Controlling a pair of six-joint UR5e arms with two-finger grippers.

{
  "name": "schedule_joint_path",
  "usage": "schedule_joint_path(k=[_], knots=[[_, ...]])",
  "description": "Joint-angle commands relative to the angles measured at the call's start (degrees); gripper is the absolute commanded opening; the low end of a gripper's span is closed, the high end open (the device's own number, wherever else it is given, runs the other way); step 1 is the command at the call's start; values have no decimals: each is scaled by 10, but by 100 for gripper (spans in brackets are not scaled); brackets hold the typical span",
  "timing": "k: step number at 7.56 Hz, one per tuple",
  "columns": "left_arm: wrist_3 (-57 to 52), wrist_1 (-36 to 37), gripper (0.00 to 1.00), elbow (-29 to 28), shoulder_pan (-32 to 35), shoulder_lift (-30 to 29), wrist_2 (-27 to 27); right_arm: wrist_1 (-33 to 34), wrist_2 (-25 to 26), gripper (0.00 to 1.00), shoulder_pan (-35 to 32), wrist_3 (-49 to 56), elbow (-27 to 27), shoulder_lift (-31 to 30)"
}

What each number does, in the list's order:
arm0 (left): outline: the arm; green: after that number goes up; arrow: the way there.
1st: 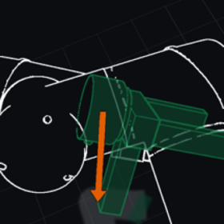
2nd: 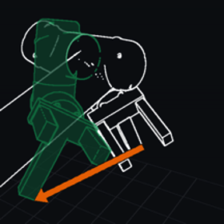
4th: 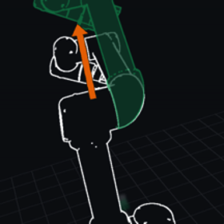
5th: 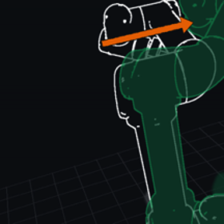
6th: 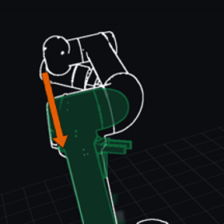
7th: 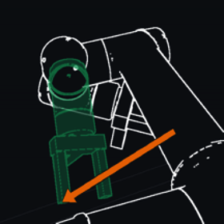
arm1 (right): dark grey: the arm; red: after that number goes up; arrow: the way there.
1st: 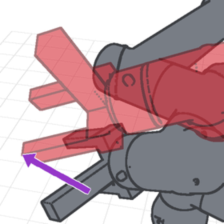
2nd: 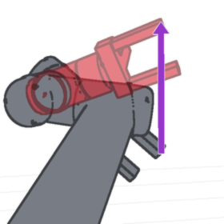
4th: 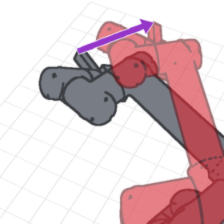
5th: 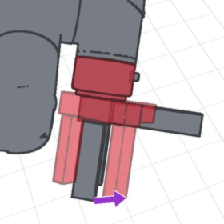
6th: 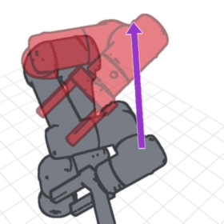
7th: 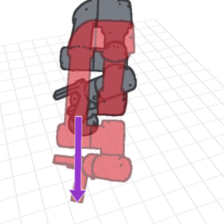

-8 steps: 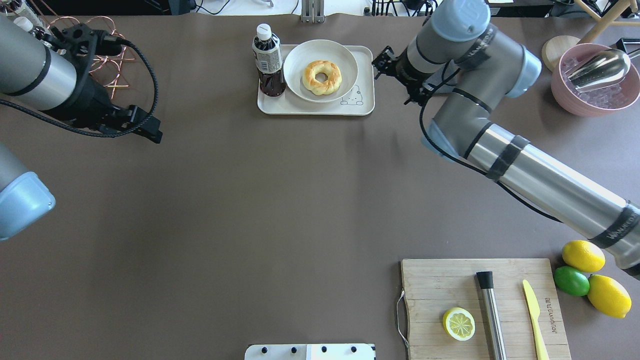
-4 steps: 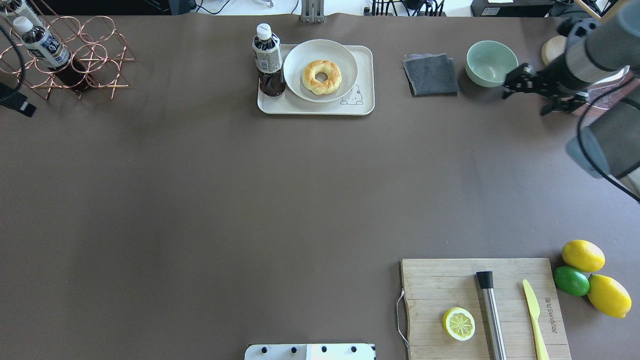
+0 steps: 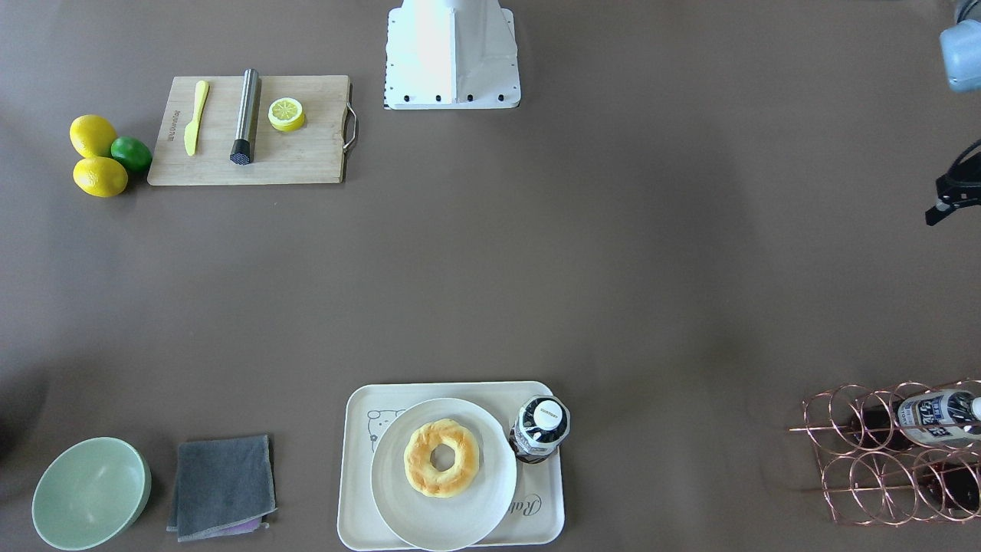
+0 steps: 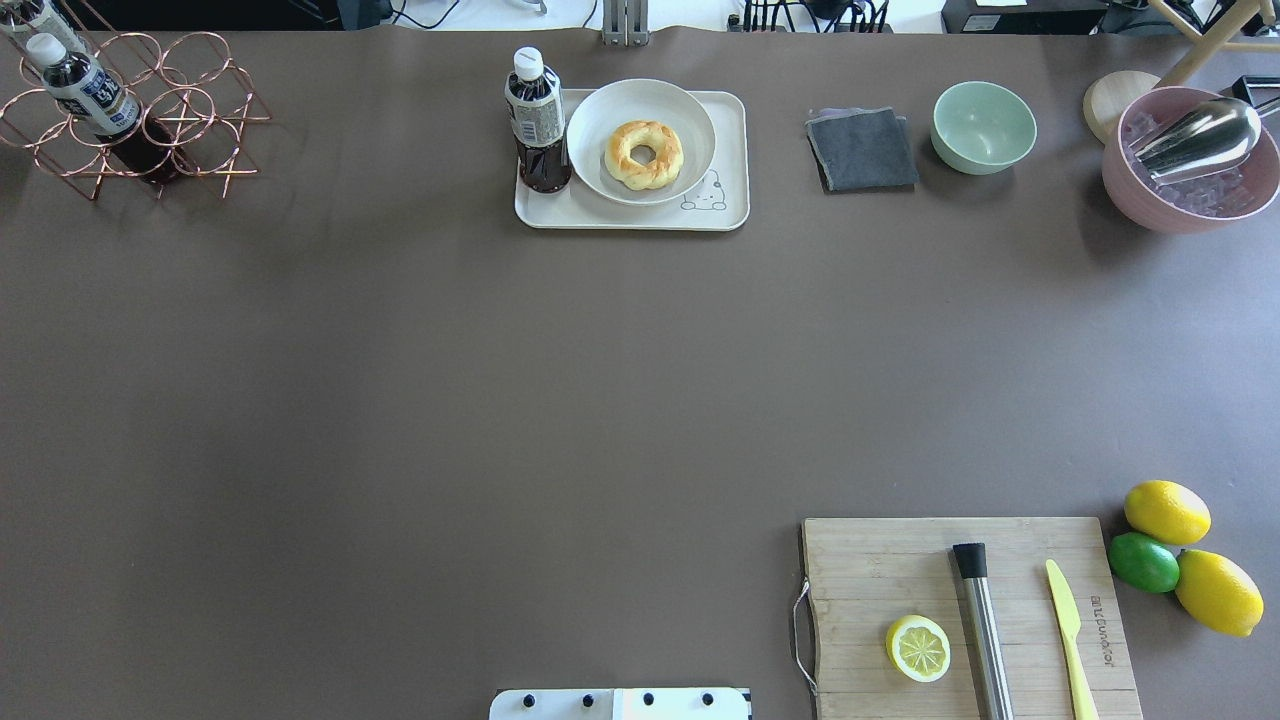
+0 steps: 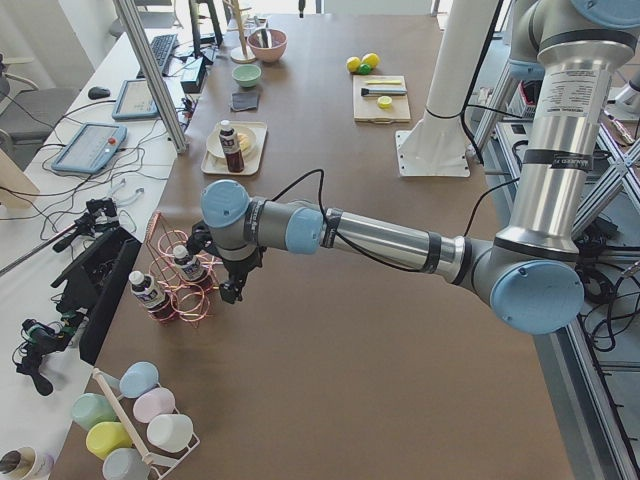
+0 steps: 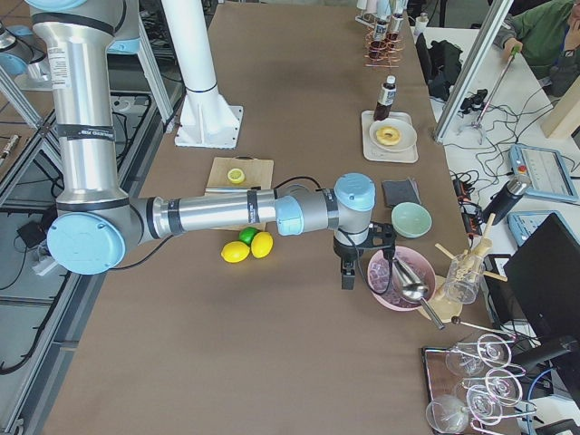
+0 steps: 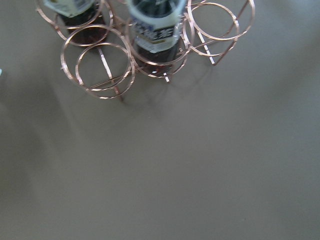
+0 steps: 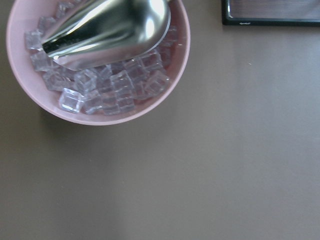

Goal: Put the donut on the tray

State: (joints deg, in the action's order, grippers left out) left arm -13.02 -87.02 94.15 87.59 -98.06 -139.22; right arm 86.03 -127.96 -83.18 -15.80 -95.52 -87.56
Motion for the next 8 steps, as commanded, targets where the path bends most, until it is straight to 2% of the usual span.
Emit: schedule_joint_path(k=[1,3,8], knots=[[-48,8,98,-67,43,21,2,86,-4,100,-103,184,2,-30],[-49,6,98,-73,43,24,53,84,-1,100,-116,187,0,-38],[-34,10,98,-85,45,43,55,79,-3,100,-115,185,3,-50]])
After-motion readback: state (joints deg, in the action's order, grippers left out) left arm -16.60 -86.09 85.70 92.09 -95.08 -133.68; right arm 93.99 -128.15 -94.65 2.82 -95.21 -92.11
